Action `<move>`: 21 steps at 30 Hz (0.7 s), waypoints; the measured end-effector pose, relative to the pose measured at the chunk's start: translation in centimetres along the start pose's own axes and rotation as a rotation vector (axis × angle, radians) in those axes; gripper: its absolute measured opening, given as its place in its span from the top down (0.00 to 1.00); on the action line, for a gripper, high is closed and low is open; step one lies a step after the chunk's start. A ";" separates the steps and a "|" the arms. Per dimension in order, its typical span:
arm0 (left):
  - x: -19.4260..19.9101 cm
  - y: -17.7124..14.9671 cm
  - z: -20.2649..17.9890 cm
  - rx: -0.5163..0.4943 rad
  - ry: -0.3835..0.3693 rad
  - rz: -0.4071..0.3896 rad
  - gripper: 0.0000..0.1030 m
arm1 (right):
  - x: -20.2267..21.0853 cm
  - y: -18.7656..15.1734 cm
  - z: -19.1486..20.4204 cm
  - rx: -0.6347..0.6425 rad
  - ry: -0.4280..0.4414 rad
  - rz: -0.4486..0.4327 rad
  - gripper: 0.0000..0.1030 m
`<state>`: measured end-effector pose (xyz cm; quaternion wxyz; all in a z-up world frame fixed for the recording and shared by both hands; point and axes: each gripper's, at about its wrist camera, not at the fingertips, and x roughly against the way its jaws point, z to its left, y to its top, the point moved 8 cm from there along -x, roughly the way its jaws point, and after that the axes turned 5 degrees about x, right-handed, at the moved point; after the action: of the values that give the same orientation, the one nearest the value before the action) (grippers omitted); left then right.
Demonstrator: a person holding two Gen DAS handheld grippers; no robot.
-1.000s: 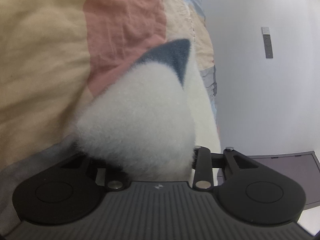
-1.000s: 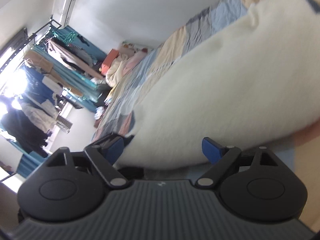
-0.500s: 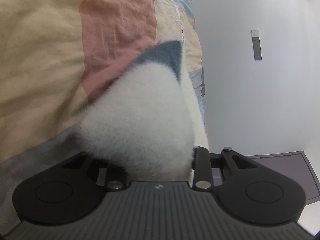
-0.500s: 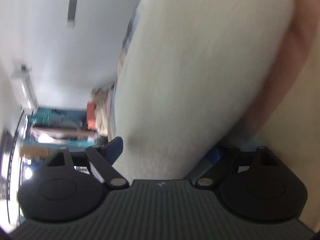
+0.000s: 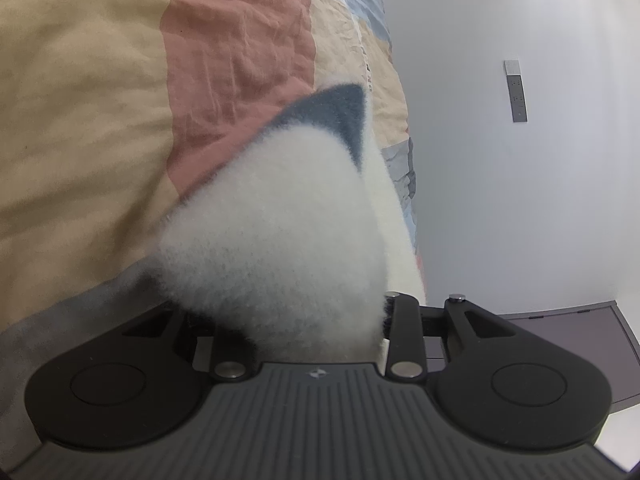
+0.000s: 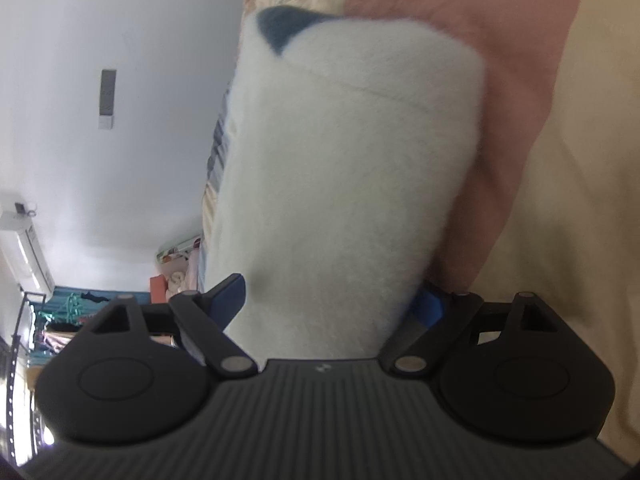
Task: Fold towel
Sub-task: 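Grasp the folded sweater ends with both grippers, then lift the folded sweater with both grippers and carry it across the bed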
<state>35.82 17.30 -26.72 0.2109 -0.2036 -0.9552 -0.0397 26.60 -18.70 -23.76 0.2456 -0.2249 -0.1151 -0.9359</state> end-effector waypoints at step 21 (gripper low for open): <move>0.6 -0.4 -3.2 -0.207 -0.023 -0.050 0.61 | -1.9 4.7 3.8 0.216 0.094 -0.117 0.75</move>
<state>36.45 16.63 -23.54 0.1769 -0.2009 -0.9532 -0.1409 31.85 -20.67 -20.84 0.2183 -0.1460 -0.2165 -0.9403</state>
